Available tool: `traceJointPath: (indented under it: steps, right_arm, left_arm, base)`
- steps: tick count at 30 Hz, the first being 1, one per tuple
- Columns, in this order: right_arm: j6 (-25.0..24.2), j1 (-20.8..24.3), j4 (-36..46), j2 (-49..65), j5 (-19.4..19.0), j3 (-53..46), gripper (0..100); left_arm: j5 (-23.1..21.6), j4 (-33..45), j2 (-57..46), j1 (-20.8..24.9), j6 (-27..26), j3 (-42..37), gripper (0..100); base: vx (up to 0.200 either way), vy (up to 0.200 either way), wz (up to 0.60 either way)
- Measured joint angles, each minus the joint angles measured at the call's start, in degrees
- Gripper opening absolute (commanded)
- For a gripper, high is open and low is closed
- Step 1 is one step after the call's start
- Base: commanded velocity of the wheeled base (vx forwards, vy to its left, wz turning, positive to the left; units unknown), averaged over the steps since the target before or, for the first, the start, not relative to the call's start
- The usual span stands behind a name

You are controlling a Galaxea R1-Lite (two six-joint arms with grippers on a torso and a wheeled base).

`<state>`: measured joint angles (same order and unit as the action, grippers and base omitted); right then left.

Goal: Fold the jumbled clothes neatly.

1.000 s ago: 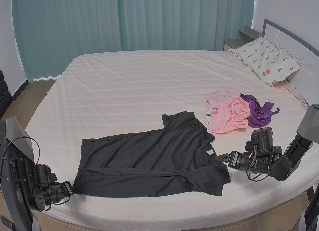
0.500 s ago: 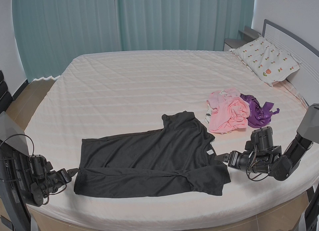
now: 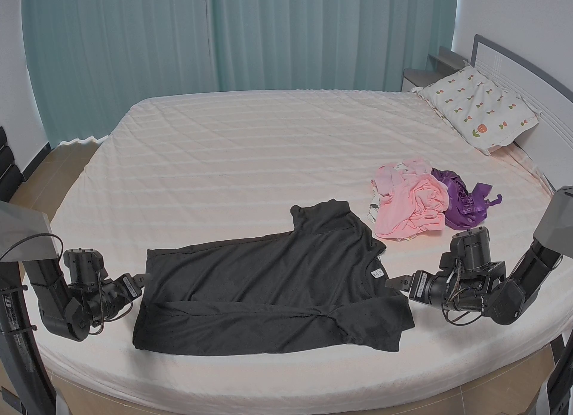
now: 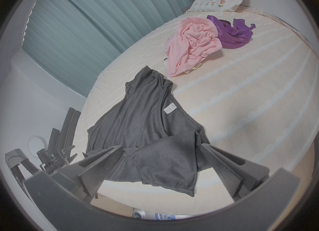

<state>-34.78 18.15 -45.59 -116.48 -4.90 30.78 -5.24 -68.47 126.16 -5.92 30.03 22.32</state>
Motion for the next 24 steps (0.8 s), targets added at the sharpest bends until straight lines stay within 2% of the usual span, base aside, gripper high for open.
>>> traceJointPath:
  steps: [5, 16, 24]
  right_arm:
    - [0.1, 0.0, 0.0, 0.0, 0.0, -0.3, 100]
    - [0.2, 0.8, 0.0, 0.1, 0.1, -0.4, 100]
    - [0.2, 1.0, -0.1, -0.2, 0.0, 0.0, 100]
  left_arm:
    - [-0.1, 2.8, -0.9, 2.1, 1.1, 3.6, 100]
    - [-0.1, 0.9, 1.2, 5.5, -1.1, 0.8, 100]
    - [0.1, 0.8, 2.9, 6.1, -2.1, 0.0, 100]
  base:
    - [0.0, 0.0, 0.0]
    - [0.0, 0.0, 0.0]
    - [0.0, 0.0, 0.0]
